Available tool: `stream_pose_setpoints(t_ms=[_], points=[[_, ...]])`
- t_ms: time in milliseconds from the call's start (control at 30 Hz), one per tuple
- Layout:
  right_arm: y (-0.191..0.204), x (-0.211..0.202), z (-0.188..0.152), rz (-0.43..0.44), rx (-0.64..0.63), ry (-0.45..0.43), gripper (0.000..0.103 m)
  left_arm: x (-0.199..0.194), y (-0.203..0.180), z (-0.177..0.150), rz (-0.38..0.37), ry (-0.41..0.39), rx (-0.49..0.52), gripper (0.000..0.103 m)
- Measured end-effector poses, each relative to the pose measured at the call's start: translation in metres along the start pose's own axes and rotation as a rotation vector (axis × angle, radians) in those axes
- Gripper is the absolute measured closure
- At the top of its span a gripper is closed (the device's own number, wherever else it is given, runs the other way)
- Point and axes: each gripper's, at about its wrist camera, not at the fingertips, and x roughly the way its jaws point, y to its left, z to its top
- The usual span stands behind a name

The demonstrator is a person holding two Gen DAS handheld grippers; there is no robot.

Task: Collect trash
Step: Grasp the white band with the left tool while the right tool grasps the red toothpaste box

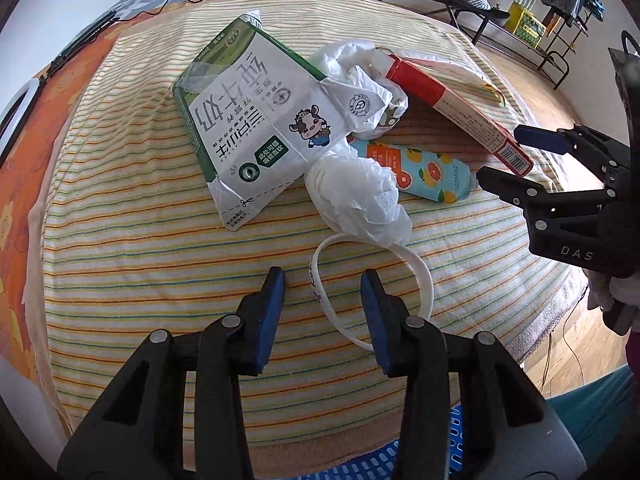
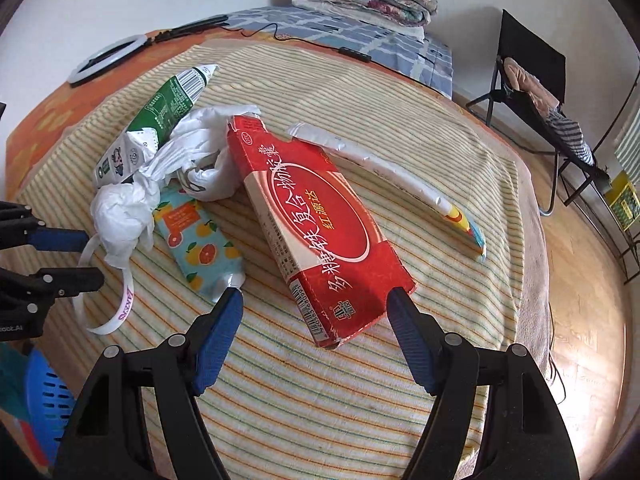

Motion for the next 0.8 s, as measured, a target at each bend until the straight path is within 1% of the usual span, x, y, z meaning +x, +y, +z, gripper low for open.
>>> stream_pose_setpoints(t_ms=[67,133,167,233,267,300,367,433,467,500,600,800], points=[[0.002,0.005,0.000,-0.025,-0.013,0.004,0.029,0.002,0.001,0.002,0.005,-0.005,0.005,0.071],[0.003,0.008,0.000,-0.055,-0.025,0.004,0.029,0.002,0.002,0.002,0.010,-0.009,0.007,0.081],[0.003,0.009,0.000,-0.068,-0.029,0.004,0.029,0.003,0.002,0.004,0.012,-0.010,0.008,0.083],[0.002,0.010,0.002,-0.088,-0.034,-0.002,0.029,0.003,0.002,0.005,0.016,-0.010,0.012,0.091],[0.002,0.009,0.002,-0.096,-0.036,-0.007,0.032,0.004,0.002,0.006,0.018,-0.011,0.015,0.093],[0.001,0.008,0.004,-0.104,-0.038,-0.011,0.040,0.004,0.002,0.007,0.018,-0.011,0.017,0.094],[0.000,0.004,0.005,-0.097,-0.035,-0.019,0.048,0.004,0.002,0.008,0.018,-0.013,0.019,0.096],[-0.003,0.001,0.008,-0.088,-0.024,-0.033,0.050,0.004,0.001,0.009,0.018,-0.016,0.016,0.097],[-0.004,-0.002,0.008,-0.081,-0.019,-0.041,0.053,0.004,0.002,0.009,0.016,-0.017,0.015,0.098],[-0.004,-0.003,0.009,-0.072,-0.012,-0.048,0.060,0.003,0.003,0.009,0.015,-0.019,0.015,0.098],[-0.008,-0.011,0.012,-0.063,0.002,-0.075,0.068,-0.001,0.004,0.010,0.016,-0.034,0.013,0.099],[-0.018,-0.023,0.019,-0.004,0.051,-0.123,0.082,-0.008,0.008,0.013,0.012,-0.060,0.003,0.099]])
